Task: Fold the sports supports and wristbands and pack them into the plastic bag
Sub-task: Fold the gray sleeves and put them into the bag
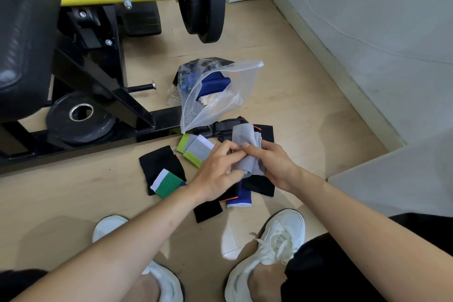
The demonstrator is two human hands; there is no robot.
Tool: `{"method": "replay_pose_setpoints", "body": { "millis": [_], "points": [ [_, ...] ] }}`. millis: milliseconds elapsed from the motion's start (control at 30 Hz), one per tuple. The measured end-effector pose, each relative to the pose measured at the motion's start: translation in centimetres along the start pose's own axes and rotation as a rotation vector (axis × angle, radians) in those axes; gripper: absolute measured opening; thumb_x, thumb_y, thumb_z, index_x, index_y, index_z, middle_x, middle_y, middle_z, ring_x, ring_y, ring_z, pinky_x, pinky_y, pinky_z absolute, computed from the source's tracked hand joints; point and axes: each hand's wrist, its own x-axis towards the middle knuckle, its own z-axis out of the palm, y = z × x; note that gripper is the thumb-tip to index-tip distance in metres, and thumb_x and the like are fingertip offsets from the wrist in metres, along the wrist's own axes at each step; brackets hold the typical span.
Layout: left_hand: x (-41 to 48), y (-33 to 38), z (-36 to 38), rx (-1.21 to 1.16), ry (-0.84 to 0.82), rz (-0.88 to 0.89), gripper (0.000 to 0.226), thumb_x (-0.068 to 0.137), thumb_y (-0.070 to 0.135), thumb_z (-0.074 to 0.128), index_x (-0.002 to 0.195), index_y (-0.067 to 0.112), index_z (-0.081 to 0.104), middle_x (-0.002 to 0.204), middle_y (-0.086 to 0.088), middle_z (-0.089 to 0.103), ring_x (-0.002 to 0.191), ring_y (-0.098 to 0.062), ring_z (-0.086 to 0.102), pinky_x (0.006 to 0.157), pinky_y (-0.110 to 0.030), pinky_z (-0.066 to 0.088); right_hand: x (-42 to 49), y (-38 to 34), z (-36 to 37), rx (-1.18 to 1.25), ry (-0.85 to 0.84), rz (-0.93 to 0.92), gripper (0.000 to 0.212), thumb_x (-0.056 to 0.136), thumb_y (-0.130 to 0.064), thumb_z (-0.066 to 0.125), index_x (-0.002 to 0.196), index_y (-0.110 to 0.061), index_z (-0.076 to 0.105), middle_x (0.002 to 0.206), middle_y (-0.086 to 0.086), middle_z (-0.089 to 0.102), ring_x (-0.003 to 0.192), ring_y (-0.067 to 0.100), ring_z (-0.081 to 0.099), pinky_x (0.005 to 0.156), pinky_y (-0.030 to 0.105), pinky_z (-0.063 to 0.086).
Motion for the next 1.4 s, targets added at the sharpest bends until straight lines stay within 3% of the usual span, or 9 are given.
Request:
{"method": "replay_pose_setpoints", "body": {
  "millis": [200, 367, 500, 667, 767, 900, 967, 1133, 1400],
  "points": [
    [1.3, 0.4, -1.9, -0.407, 0.179, -0.239, 0.043, 0.089, 0.026, 0.074, 0.129, 0.035, 0.06, 0.126, -0.001, 0.04, 0.121, -0.013, 0.046, 0.084, -0.006, 0.045, 0.1, -0.6, -1.0, -0.014, -0.042, -0.065, 0.028, 0.095, -0.018, 0.064, 0.12, -0.004, 0.064, 0.116, 0.018, 0.071, 0.108, 0.036, 0.068, 0.095, 0.051, 0.054],
    [1.5, -0.4, -1.3, -0.597, 0.003, -0.195, 0.08, 0.08, 0.03, 0.083, 0.147, 0.045, 0.043, 0.149, 0.004, 0.044, 0.135, -0.014, 0.05, 0.107, -0.037, 0.049, -0.1, -0.8, 0.0, -0.041, -0.031, -0.114, 0.042, 0.093, -0.021, 0.069, 0.131, -0.012, 0.054, 0.114, 0.026, 0.068, 0.107, 0.044, 0.066, 0.092, 0.058, 0.054],
    [2.0, -0.5, -1.7, -0.72, 0.02, -0.316, 0.086, 0.079, 0.018, 0.085, 0.151, 0.036, 0.041, 0.142, 0.005, 0.056, 0.122, -0.01, 0.062, 0.1, -0.035, 0.055, -0.6, -1.0, 0.7, -0.103, -0.082, -0.161, 0.063, 0.094, -0.013, 0.067, 0.144, -0.036, 0.037, 0.109, 0.021, 0.07, 0.098, 0.035, 0.072, 0.084, 0.049, 0.059],
    [2.6, -1.2, -3.3, -0.706, -0.024, -0.369, 0.085, 0.077, 0.016, 0.087, 0.149, 0.029, 0.043, 0.13, 0.009, 0.063, 0.113, -0.001, 0.064, 0.091, -0.023, 0.055, -0.4, -2.7, 0.0, -0.227, -0.308, -0.083, 0.045, 0.093, -0.008, 0.066, 0.134, -0.026, 0.059, 0.12, 0.008, 0.07, 0.11, 0.028, 0.068, 0.094, 0.046, 0.056],
    [3.5, -1.4, -5.1, -0.541, -0.045, -0.351, 0.078, 0.074, 0.015, 0.085, 0.141, 0.034, 0.051, 0.127, 0.006, 0.063, 0.103, -0.011, 0.066, 0.08, -0.023, 0.053, 0.7, -3.5, -0.3, -0.297, -0.273, -0.085, 0.045, 0.088, -0.004, 0.071, 0.128, -0.024, 0.064, 0.112, 0.005, 0.071, 0.105, 0.024, 0.07, 0.09, 0.046, 0.058],
    [4.9, -2.7, -8.3, -0.054, 0.413, -0.292, 0.041, 0.074, 0.018, 0.075, 0.112, 0.034, 0.067, 0.116, 0.009, 0.061, 0.088, -0.015, 0.063, 0.08, -0.032, 0.052, 3.0, -5.2, 0.0, -0.276, -0.183, -0.13, 0.043, 0.088, -0.004, 0.071, 0.125, -0.024, 0.066, 0.107, 0.011, 0.068, 0.092, 0.02, 0.07, 0.08, 0.042, 0.06],
    [5.8, -3.3, -9.7, 0.226, 0.532, -0.17, 0.032, 0.077, 0.019, 0.076, 0.106, 0.03, 0.069, 0.122, 0.004, 0.049, 0.107, -0.019, 0.052, 0.089, -0.03, 0.046, 4.2, -6.2, 0.5, -0.269, -0.149, -0.167, 0.042, 0.089, -0.007, 0.07, 0.128, -0.023, 0.064, 0.094, 0.006, 0.066, 0.082, 0.016, 0.069, 0.079, 0.041, 0.061],
    [9.6, -5.2, -12.0, 0.536, 0.191, -0.258, 0.057, 0.082, 0.03, 0.075, 0.135, 0.037, 0.056, 0.158, -0.003, 0.022, 0.135, -0.031, 0.034, 0.101, -0.04, 0.043, 7.6, -7.6, 2.6, -0.344, -0.052, -0.271, 0.041, 0.089, -0.017, 0.073, 0.127, -0.029, 0.064, 0.098, 0.007, 0.062, 0.082, 0.017, 0.06, 0.072, 0.029, 0.057],
    [13.8, -5.1, -17.3, 0.331, 0.205, -0.062, 0.081, 0.081, -0.005, 0.064, 0.153, 0.021, 0.038, 0.142, 0.003, 0.041, 0.09, -0.011, 0.06, 0.083, -0.025, 0.047, 16.3, -9.2, 7.1, -0.197, 0.017, -0.276, 0.047, 0.084, -0.028, 0.076, 0.128, -0.033, 0.062, 0.135, 0.012, 0.055, 0.109, 0.026, 0.066, 0.091, 0.045, 0.058]
  ]
}}
